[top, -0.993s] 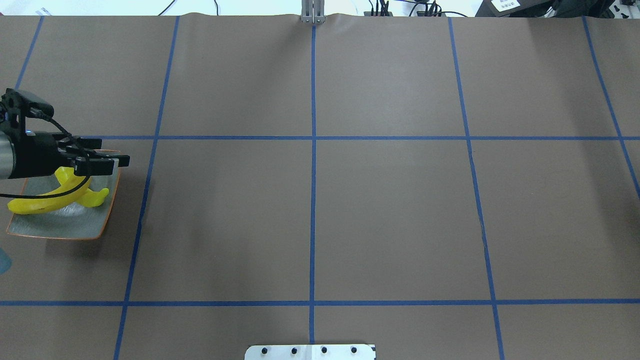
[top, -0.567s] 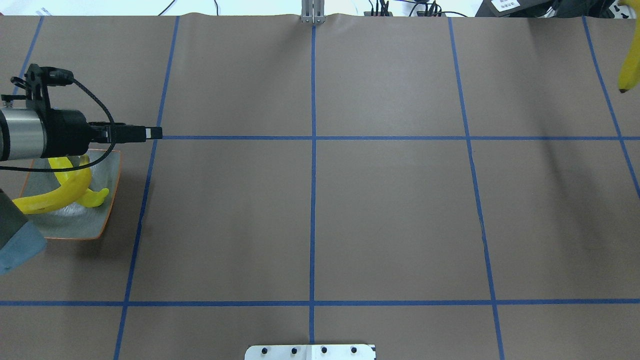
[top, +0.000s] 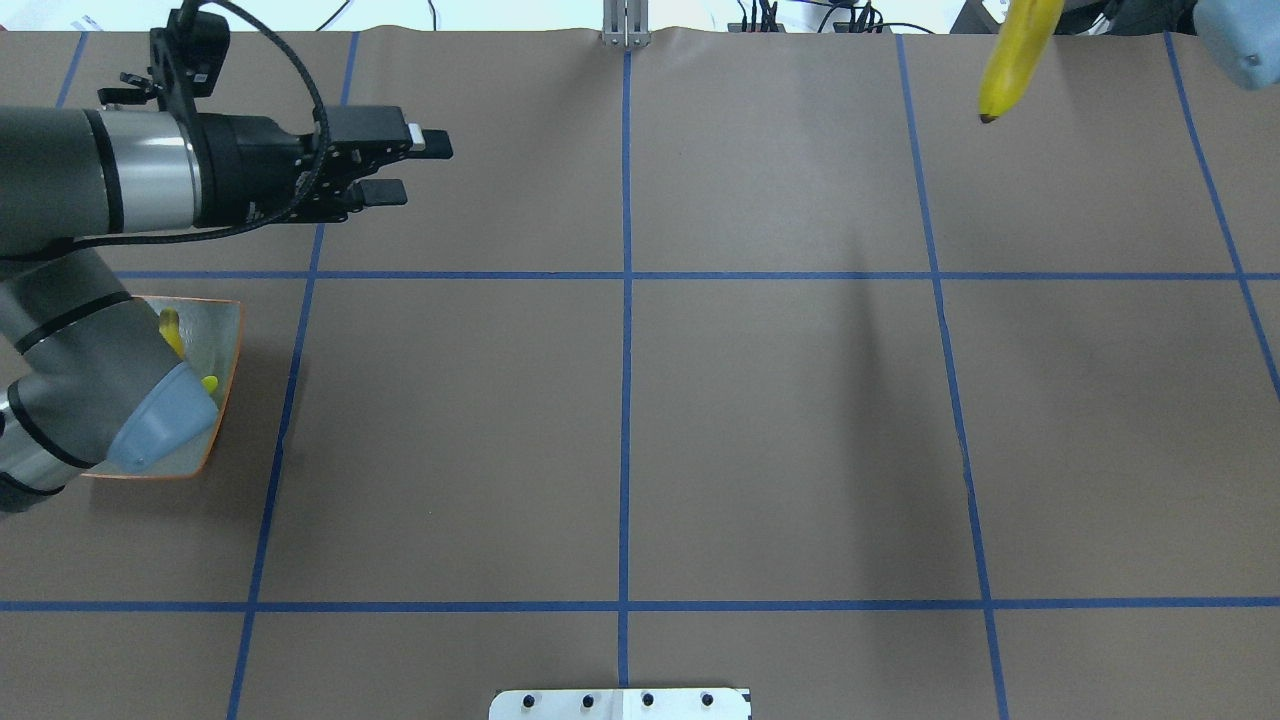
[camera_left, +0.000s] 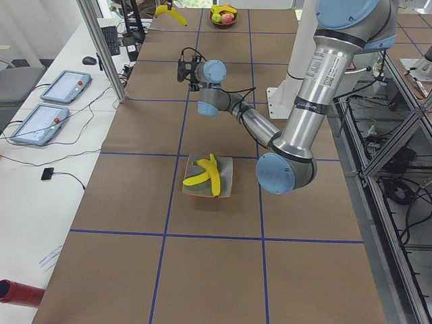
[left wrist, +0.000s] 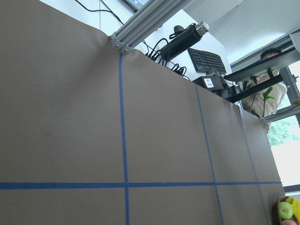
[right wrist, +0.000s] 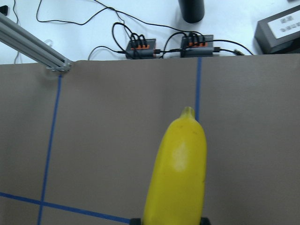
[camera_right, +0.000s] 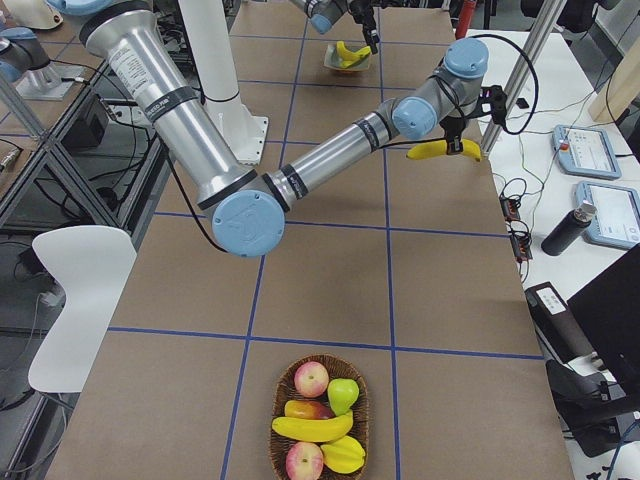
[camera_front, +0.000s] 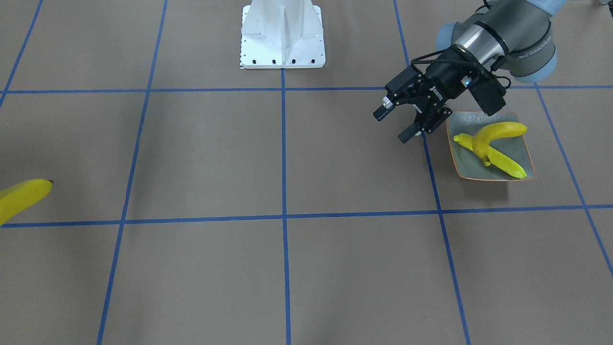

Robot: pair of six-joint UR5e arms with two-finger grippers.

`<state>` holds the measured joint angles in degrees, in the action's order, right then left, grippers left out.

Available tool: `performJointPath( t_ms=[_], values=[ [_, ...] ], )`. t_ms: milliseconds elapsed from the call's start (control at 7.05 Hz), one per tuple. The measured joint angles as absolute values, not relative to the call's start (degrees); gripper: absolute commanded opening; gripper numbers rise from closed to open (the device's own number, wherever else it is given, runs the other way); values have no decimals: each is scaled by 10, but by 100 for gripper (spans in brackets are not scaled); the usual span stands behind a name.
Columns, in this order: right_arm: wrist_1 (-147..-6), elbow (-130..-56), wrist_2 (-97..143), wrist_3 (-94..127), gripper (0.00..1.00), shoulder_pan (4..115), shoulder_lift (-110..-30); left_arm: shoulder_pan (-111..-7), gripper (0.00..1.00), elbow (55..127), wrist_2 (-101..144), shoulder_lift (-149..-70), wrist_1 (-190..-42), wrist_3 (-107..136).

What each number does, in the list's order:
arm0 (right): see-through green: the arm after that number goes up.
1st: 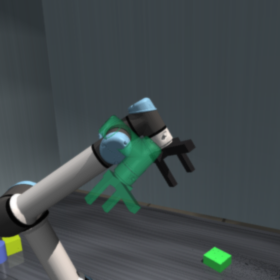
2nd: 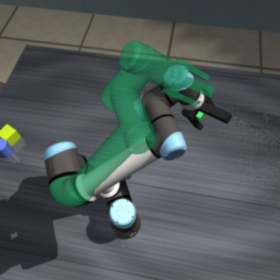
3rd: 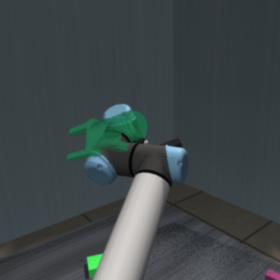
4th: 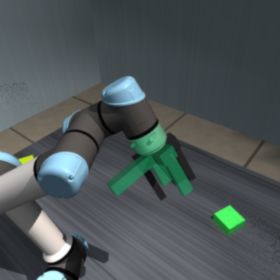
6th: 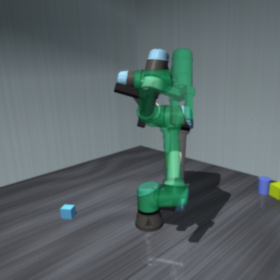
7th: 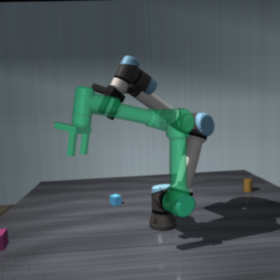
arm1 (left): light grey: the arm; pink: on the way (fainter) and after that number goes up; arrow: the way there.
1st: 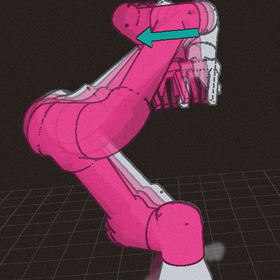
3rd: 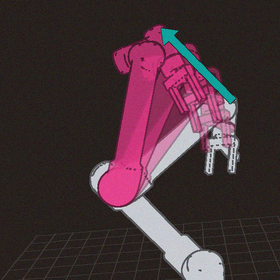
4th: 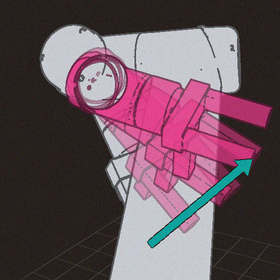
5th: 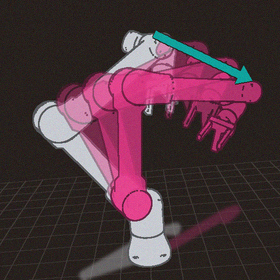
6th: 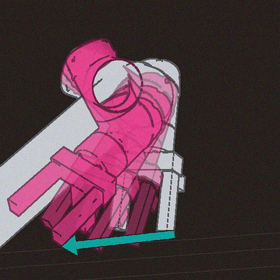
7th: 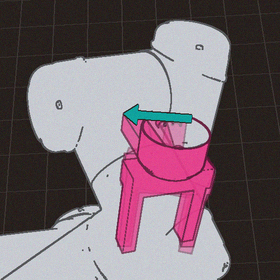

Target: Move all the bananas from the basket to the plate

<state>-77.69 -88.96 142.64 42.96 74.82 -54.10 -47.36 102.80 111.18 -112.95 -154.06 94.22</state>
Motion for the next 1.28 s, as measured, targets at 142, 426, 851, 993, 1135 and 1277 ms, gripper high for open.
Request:
performJointPath(
  t_ms=[142,426,851,993,1135,1277],
  values=[
    [-736,-873,1423,504,0,722,-511,-472,99,1026,1106,-1157,-1542,964],
    [-666,-860,1401,663,0,667,-462,-463,99,1026,1102,-1191,-1548,974],
    [-610,-874,1340,789,0,589,-430,-447,99,1024,1101,-1214,-1551,974],
    [-608,-879,1333,797,0,570,-422,-445,99,1023,1100,-1214,-1553,974],
    [-606,-888,1331,799,0,555,-420,-444,99,1020,1100,-1214,-1556,974],
    [-605,-904,1331,801,0,543,-420,-443,99,1017,1100,-1213,-1557,974]
  ],
)
